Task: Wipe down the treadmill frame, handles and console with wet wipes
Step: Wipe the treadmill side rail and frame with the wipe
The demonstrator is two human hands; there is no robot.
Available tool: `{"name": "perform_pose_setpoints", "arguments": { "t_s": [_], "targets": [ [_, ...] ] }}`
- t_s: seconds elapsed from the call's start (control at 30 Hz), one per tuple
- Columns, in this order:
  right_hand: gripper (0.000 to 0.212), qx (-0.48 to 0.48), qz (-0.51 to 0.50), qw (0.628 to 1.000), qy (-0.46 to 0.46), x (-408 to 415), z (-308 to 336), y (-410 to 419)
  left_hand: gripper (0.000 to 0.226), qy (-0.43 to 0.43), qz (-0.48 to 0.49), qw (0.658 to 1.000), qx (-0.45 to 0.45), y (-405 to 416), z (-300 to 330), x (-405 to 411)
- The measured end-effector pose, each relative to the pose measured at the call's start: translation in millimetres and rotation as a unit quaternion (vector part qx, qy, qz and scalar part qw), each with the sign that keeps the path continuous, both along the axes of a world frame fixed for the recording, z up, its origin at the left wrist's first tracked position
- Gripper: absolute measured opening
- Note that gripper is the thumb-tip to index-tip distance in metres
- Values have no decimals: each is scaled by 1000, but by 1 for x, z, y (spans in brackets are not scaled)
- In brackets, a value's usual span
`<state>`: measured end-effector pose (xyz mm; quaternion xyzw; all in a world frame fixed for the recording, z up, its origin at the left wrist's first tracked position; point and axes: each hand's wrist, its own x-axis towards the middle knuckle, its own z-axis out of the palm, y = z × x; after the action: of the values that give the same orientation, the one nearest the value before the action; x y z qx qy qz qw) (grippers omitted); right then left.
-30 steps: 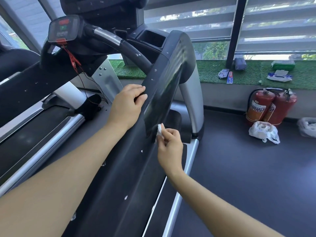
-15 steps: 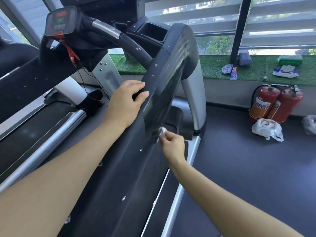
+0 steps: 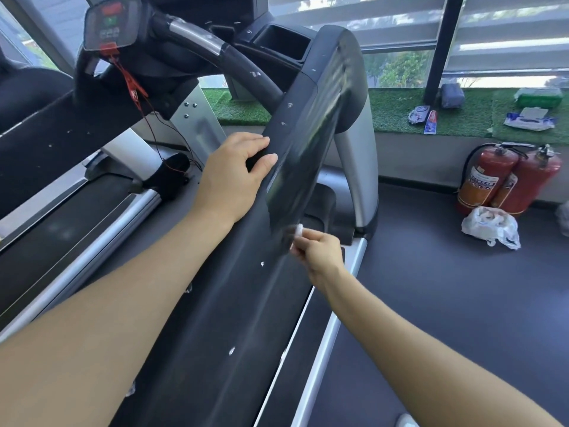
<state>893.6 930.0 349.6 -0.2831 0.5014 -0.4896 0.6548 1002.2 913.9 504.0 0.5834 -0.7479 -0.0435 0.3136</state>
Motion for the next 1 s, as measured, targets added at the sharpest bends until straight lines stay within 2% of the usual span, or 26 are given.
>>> {"name": "perform_pose_setpoints", "arguments": {
  "t_s": [0.17,0.3,0.5,0.57,0.7,0.8,0.9,1.0],
  "targets": [
    [14,16,-93,995,39,-23,18,-35,35,5,1,1000,-1,0,0,0],
    [22,-52,-126,986,96,-23,40,-22,35,6,-3,1000,-1,-2,-1,1],
    [16,-197,-72,966,150,-10,56,46,35,-7,-3,1000,-7,-2,-1,1],
    [13,-205,-85,959,173,-16,61,27,35,-10,-2,1000,-6,-3,-1,0],
    [18,-156,-98,963,195,-31,64,-16,35,-8,-1,1000,-5,-2,-1,0],
    [14,-190,-104,956,198,-20,60,8,35,-9,-3,1000,-8,-2,-1,1],
    [18,-246,-70,950,178,-4,57,51,35,-9,-1,1000,-8,-3,-1,1],
    [17,-261,-72,948,167,-7,63,43,35,-11,-3,1000,-7,-2,-1,1]
  ]
}}
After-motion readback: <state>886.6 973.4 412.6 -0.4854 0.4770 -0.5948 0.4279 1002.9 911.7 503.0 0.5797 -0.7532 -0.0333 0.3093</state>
